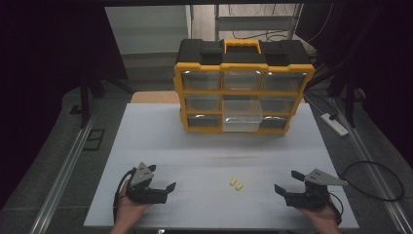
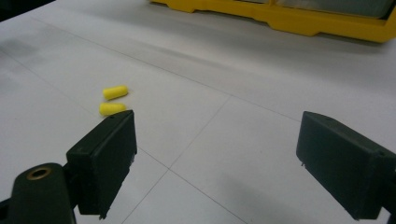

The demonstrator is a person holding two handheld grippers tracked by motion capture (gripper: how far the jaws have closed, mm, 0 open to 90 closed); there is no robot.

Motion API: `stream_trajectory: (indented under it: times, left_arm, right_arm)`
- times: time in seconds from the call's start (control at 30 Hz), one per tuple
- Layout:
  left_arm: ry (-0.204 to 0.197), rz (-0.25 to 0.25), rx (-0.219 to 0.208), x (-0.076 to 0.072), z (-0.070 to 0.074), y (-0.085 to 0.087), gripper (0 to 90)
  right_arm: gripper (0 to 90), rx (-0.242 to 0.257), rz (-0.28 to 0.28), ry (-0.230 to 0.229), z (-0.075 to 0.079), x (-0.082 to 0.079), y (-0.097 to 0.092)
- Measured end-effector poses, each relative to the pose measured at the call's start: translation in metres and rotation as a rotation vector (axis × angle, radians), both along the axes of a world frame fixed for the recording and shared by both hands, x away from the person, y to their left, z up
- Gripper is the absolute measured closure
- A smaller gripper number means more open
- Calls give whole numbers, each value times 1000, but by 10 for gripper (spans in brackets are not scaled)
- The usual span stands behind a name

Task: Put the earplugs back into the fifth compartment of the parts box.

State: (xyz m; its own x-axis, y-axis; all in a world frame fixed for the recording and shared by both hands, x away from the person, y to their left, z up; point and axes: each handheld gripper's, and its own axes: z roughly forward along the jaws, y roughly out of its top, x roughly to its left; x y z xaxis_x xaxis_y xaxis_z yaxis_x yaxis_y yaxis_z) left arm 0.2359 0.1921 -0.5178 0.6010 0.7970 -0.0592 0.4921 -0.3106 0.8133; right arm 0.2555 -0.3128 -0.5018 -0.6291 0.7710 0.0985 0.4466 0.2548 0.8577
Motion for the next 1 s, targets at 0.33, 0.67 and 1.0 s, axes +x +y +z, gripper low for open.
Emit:
stream_trajectory:
  times: [0.33, 0.67, 1.0]
  left_arm:
    - [13, 5, -6, 2, -1, 0, 44]
    - [4, -2, -8, 1, 1, -2, 45]
    - [0, -23, -4, -3, 3, -5, 48]
  right_arm:
    - [147, -11, 2, -13, 1, 0, 7]
    - [151, -6, 1, -20, 4, 1, 9]
    - [157, -18, 12, -26, 10, 1, 16]
